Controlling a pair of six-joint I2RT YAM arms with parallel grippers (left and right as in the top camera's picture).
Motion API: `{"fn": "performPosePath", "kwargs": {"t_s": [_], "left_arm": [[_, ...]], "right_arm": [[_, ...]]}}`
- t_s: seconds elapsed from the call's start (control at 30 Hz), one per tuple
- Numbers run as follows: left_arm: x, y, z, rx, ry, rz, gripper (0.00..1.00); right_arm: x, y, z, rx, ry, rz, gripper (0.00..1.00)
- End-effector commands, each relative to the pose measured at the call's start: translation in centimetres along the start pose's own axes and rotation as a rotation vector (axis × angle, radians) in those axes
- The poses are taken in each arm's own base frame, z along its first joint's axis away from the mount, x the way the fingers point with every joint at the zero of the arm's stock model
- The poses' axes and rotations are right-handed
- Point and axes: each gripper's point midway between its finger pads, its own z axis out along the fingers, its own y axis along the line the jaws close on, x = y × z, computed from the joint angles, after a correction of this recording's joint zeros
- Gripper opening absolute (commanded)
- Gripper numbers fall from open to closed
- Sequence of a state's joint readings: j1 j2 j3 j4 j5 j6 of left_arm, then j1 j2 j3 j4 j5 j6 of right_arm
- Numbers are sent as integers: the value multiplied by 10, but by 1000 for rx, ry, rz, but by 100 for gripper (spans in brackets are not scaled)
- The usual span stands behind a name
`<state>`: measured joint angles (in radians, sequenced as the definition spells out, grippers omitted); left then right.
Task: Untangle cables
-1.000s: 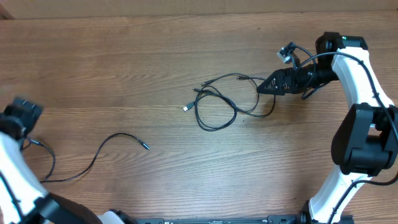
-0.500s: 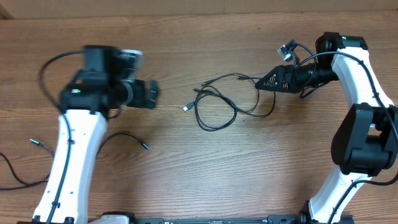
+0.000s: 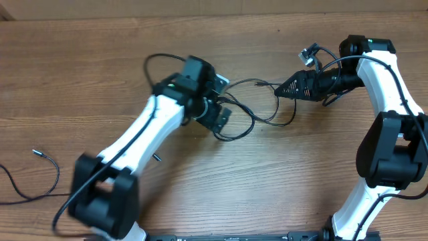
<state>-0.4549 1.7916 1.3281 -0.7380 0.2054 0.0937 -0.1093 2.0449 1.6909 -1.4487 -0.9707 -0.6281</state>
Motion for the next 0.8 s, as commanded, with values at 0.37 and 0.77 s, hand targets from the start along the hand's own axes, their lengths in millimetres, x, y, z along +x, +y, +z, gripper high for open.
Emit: {"fn": "performPosePath", "kwargs": {"t_s": [0.37,0.77], "left_arm": [[3,-4,61,-13,56,-178,93],[4,-4,64,-13,58,-205,31]], "right_arm": [[-10,19,-10,3,-39,-61,100],[-9,19,-10,3,-38,-59,100]]}}
